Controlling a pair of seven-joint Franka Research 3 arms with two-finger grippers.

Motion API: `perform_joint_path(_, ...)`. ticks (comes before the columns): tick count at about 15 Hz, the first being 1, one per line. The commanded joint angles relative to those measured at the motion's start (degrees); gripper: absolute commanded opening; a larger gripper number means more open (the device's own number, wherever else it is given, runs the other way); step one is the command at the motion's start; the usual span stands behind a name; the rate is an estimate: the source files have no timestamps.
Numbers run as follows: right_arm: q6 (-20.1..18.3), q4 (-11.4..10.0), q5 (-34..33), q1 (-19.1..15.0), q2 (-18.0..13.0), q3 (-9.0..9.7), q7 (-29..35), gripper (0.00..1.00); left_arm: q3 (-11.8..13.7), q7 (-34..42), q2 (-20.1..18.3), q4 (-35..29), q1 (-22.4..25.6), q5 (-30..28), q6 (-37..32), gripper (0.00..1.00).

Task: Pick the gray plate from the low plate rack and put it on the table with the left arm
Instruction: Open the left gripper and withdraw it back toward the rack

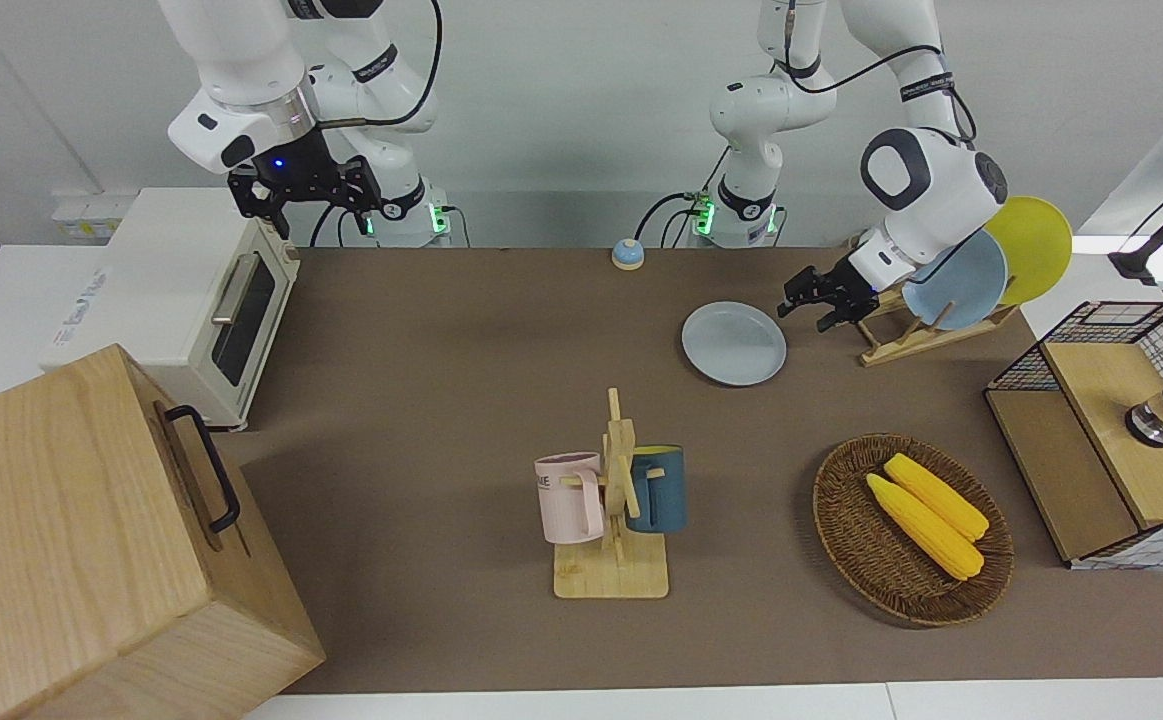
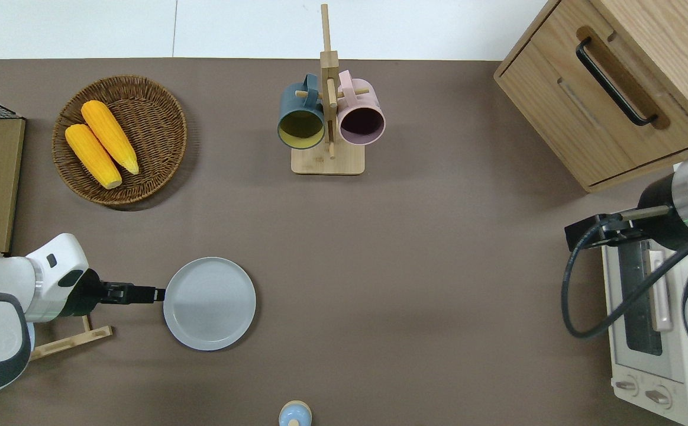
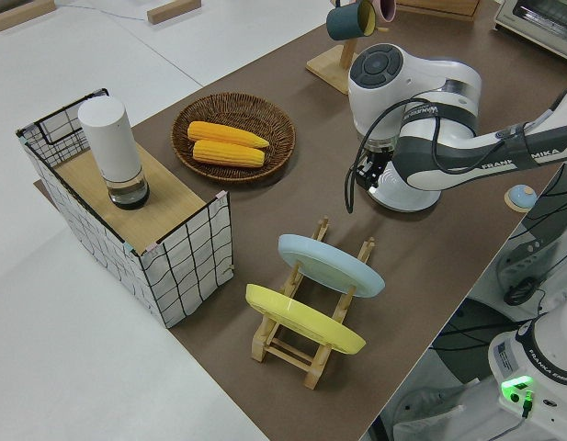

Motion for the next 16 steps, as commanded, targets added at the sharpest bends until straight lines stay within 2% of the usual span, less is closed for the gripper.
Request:
perform_joint_path(1, -0.64, 0.43, -0.37, -1.36, -0.20, 1.23, 0.68, 0.983, -0.17, -10.28, -0.92, 8.76, -0.73, 9.42, -8.02, 0.98)
perform_joint_path(7, -0.65, 0.43, -0.37, -1.36, -0.12, 1.23, 0.68, 0.983, -4.65, -21.54, -0.31, 24.15, -0.65, 20.59, -20.51, 0.99)
perform_joint_path(13, -0.64, 0.34, -0.37, -1.36, -0.12, 1.23, 0.68, 0.983, -6.94, -22.17, -0.48, 32.15, -0.65, 24.29, -25.97, 0.99)
perform_joint_path(16, -0.64, 0.34, -0.37, -1.36, -0.12, 1.23, 0.68, 0.983, -6.94, -22.34, -0.05, 34.71, -0.56, 24.21, -27.46, 0.99)
